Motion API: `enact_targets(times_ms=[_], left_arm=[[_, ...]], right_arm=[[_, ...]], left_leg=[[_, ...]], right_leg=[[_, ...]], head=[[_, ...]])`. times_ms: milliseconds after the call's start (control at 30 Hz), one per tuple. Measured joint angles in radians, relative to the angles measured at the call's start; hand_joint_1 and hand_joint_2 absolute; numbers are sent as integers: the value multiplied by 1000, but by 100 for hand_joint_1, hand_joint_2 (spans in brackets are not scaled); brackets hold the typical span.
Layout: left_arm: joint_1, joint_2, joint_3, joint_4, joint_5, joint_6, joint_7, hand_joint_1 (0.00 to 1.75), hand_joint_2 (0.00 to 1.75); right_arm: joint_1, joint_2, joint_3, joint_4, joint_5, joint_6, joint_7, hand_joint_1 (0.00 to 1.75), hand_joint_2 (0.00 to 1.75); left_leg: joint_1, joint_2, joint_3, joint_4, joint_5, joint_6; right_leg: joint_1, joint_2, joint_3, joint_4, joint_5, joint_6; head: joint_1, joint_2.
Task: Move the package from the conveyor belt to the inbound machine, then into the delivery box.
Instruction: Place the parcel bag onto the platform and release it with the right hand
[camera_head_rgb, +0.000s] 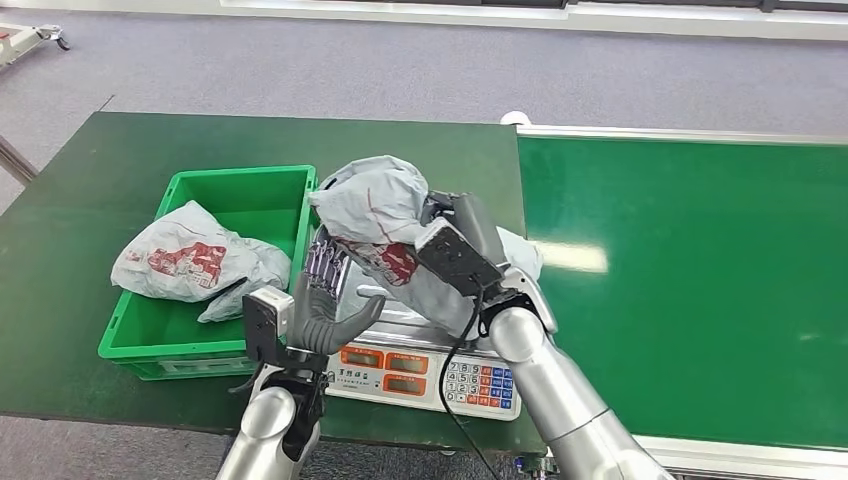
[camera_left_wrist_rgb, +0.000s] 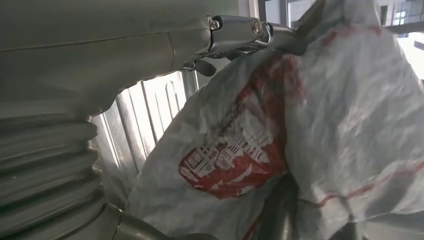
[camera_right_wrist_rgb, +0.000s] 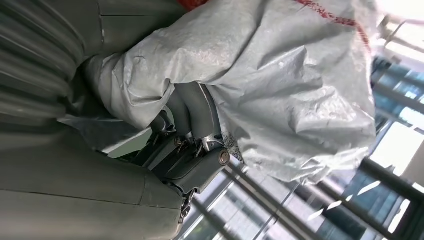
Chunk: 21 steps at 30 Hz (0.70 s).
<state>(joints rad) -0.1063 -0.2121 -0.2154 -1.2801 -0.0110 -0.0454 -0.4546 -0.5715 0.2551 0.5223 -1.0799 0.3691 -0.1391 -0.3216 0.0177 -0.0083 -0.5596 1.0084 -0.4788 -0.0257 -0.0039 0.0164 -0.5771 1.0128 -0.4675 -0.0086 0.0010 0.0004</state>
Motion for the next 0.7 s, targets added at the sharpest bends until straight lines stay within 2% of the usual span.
enact_targets(times_ms=[33, 67, 467, 600, 700], left_arm=[[-1, 0, 4, 0, 0, 2, 1, 0, 175], [-2, -1, 7, 0, 0, 3, 2, 0, 175], [-8, -6, 25, 0, -1, 1, 10, 0, 175], [-9, -7, 28, 0, -2, -2, 12, 0, 175], [-5, -6, 28, 0, -13, 4, 6, 0, 175]], right_arm=[[-14, 7, 10, 10, -12, 5, 3, 37, 175], [-26, 12, 17, 20, -21, 10, 6, 3, 175], [-73, 22, 40, 81, -58, 17, 14, 0, 175], [-64, 16, 28, 89, -134, 26, -12, 0, 175], [-23, 1, -11, 88, -247, 68, -63, 0, 175]], left_leg=[[0, 0, 0, 0, 0, 0], [0, 0, 0, 0, 0, 0], [0, 0, 0, 0, 0, 0], [0, 0, 0, 0, 0, 0], [0, 0, 0, 0, 0, 0]], right_leg=[[0, 0, 0, 0, 0, 0], [0, 0, 0, 0, 0, 0], [0, -1, -1, 0, 1, 0], [0, -1, -1, 0, 1, 0], [0, -1, -1, 0, 0, 0]], head=[[0, 0], [0, 0], [0, 0], [0, 0], [0, 0]])
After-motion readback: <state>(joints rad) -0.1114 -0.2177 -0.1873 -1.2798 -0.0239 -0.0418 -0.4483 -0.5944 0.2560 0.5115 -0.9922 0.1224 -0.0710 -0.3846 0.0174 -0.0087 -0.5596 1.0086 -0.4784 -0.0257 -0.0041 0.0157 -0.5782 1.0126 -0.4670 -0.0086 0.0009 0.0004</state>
